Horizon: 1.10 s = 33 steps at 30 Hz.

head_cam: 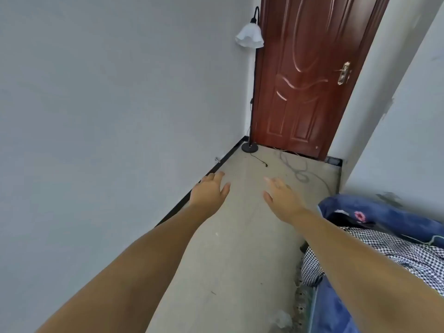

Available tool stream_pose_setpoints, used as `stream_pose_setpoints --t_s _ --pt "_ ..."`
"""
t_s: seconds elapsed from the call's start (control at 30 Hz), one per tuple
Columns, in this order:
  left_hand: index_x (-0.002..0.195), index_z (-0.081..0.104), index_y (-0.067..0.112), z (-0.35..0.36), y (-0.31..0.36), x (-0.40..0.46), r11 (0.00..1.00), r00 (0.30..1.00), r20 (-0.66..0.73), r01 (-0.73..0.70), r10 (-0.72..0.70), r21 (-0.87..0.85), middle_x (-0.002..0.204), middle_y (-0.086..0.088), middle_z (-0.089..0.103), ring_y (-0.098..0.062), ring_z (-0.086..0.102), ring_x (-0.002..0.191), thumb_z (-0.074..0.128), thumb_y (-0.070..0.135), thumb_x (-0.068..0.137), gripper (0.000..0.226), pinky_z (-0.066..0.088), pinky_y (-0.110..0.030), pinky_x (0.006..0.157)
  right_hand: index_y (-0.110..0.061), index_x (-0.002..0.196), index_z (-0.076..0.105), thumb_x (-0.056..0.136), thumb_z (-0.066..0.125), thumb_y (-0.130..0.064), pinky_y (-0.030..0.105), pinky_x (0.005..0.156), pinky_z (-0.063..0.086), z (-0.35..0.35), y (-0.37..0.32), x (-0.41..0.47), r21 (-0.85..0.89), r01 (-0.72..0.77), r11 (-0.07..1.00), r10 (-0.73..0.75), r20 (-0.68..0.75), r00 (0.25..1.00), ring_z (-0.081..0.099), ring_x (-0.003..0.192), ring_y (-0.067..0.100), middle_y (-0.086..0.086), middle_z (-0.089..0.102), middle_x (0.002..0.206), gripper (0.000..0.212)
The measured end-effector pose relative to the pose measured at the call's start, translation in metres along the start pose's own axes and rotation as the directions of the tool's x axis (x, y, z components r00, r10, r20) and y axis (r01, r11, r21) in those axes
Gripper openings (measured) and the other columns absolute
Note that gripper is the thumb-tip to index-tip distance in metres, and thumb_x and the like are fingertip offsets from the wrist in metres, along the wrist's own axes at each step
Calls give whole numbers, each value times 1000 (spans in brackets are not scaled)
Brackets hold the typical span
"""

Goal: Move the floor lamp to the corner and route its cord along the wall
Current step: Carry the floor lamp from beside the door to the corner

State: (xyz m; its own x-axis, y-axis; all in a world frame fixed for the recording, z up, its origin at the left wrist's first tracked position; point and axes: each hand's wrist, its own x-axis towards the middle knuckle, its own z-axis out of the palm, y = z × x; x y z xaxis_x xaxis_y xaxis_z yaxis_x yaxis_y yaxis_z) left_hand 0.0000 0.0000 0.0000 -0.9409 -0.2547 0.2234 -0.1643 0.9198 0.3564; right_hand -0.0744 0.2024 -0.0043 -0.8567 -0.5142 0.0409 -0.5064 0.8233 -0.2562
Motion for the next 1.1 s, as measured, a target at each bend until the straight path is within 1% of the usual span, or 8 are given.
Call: stream_pose_setpoints --t_s 0.1,0.2,0.47,0.63,0.8,0.93,1.0,1.1 --pt "137 40 13 23 20 46 1000 999 44 -26 25 13 131 -12 56 -29 50 120 35 38 99 46 45 -43 94 -19 149 21 101 27 -35 45 100 44 -4 38 34 -3 -31 1000 31 3 1000 43 129 31 8 27 154 51" --pt "138 40 12 42 43 101 998 996 73 -46 43 42 131 -13 55 -29 51 119 35 38 99 47 45 -43 93 -20 149 22 101 27 -35 43 96 45 -14 83 79 -33 -61 998 62 25 998 45 127 30 7 27 153 51" --pt "134 43 13 80 90 250 999 998 46 -40 39 18 126 -13 58 -29 54 114 37 38 98 45 49 -43 90 -16 149 23 101 27 -32 43 93 47 -48 184 207 -89 -75 993 79 47 996 52 121 33 8 29 153 51" --pt "134 43 13 110 92 329 1000 997 72 -18 17 17 126 -11 58 -29 54 114 36 38 98 44 49 -44 89 -15 148 24 100 27 -35 46 97 47 -46 222 281 -51 -86 995 90 79 993 50 124 33 9 31 152 52" --pt "134 43 12 140 88 434 1000 999 47 15 -14 -19 125 -12 58 -29 52 116 36 37 98 44 48 -48 91 -18 146 26 99 29 -33 49 99 44 -47 258 376 -35 -53 998 55 67 996 46 127 32 10 34 149 49" --pt "132 45 11 159 92 534 999 998 56 -36 37 -25 122 -14 59 -31 54 111 38 35 98 43 50 -44 85 -15 140 33 99 28 -30 41 89 47 -59 295 472 -95 -76 993 82 70 994 55 109 34 14 40 137 43" --pt "129 47 11 163 92 574 998 997 61 -47 49 -35 120 -13 60 -30 55 109 39 35 98 40 48 -42 83 -17 141 31 100 26 -31 42 85 49 -65 308 509 -104 -113 988 118 43 992 57 106 34 10 41 135 45" --pt "125 50 10 175 91 650 997 997 66 -41 46 -72 117 -12 60 -29 55 109 39 34 98 37 48 -41 84 -22 146 25 99 25 -35 41 80 47 -74 330 577 -36 -156 987 157 2 988 58 106 33 6 40 137 49"
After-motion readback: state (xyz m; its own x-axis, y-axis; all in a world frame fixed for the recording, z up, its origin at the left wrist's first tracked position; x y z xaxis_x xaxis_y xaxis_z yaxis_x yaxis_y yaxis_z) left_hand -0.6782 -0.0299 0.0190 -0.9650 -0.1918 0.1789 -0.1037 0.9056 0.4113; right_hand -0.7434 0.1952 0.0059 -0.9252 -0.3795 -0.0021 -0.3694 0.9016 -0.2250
